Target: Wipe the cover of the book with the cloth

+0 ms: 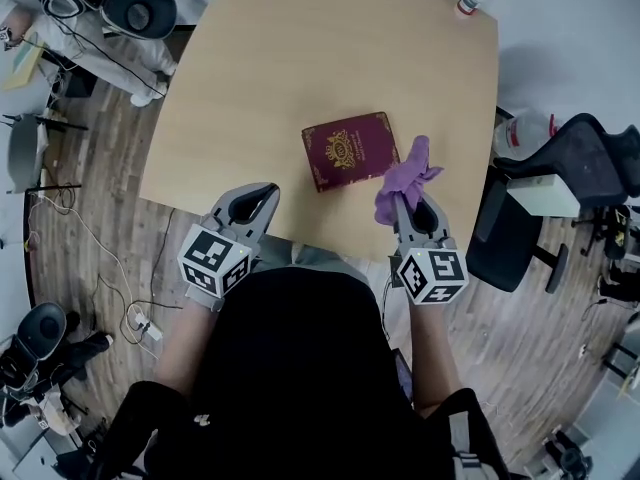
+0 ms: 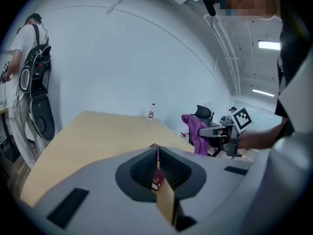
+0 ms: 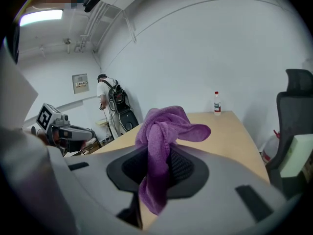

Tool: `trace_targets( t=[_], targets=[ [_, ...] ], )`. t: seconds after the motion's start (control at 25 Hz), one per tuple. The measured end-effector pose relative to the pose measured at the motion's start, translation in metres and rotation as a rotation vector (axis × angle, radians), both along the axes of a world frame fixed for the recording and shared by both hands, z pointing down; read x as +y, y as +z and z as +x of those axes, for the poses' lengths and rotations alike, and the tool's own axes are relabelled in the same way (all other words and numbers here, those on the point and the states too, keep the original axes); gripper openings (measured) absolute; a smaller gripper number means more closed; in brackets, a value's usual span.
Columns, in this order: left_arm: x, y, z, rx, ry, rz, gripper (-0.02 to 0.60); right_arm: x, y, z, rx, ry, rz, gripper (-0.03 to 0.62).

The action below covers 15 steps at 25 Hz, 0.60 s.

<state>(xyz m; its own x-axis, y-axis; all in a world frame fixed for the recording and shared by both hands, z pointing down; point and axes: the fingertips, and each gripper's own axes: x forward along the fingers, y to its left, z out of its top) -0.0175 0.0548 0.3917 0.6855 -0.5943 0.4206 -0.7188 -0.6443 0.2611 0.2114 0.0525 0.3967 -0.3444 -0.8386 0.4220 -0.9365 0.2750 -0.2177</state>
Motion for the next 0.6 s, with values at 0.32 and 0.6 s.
trace_targets(
  t=[0.32, 0.6],
  targets=[
    [-0.042, 0.031, 0.016, -0.055, 0.137, -0.048, 0.028, -0.032, 0.029, 0.013, 0.039, 0.05, -0.047, 0.1],
    [-0.072, 0.07, 0.033, -0.088, 0.201, -0.121, 0.028, -0.052, 0.067, 0.031, 0.081, 0.076, -0.1, 0.1]
  ],
)
